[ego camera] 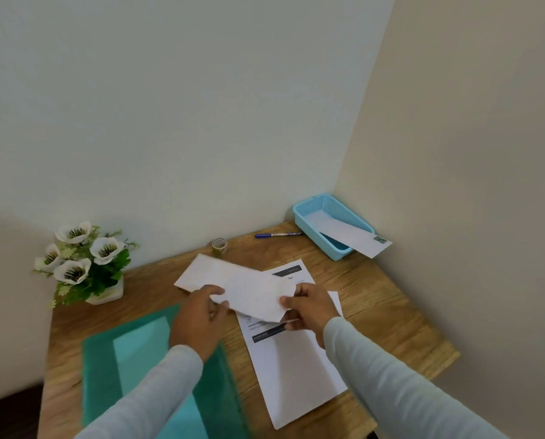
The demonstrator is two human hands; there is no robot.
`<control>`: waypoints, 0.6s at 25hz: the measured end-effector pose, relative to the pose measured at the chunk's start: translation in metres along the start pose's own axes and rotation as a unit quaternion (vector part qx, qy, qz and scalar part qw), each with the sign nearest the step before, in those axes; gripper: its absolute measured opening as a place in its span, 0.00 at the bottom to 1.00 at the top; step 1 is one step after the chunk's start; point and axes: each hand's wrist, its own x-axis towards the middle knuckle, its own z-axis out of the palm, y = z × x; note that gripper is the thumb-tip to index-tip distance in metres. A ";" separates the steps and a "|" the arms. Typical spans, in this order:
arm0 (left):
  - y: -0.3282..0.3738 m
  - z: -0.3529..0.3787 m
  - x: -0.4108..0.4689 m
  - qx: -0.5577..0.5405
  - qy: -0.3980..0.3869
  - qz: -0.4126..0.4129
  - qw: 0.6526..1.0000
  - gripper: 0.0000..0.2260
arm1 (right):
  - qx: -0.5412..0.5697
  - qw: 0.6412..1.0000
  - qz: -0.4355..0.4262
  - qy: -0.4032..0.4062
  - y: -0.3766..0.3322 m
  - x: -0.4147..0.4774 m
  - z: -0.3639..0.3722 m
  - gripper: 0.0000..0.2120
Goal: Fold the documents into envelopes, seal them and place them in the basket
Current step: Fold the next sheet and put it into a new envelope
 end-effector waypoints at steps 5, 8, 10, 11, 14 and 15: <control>0.022 0.045 0.001 0.110 -0.147 0.091 0.979 0.20 | -0.016 0.999 0.014 -0.030 0.015 0.017 -0.001 0.07; 0.028 0.064 0.008 0.205 -0.180 0.074 0.959 0.26 | -0.021 0.998 0.015 -0.052 0.018 0.020 -0.001 0.15; 0.027 0.070 0.014 0.232 -0.180 0.074 0.953 0.22 | -0.037 0.996 0.026 -0.071 0.017 0.023 -0.004 0.16; 0.026 0.072 0.018 0.231 -0.173 0.080 0.954 0.17 | -0.042 0.995 0.030 -0.084 0.016 0.025 -0.006 0.16; 0.018 0.074 0.028 0.209 -0.154 0.071 0.963 0.06 | -0.140 0.986 -0.020 -0.087 0.017 0.038 -0.017 0.10; 0.017 0.075 0.029 0.196 -0.151 0.057 0.967 0.06 | -0.230 0.969 -0.068 -0.065 0.016 0.043 -0.023 0.07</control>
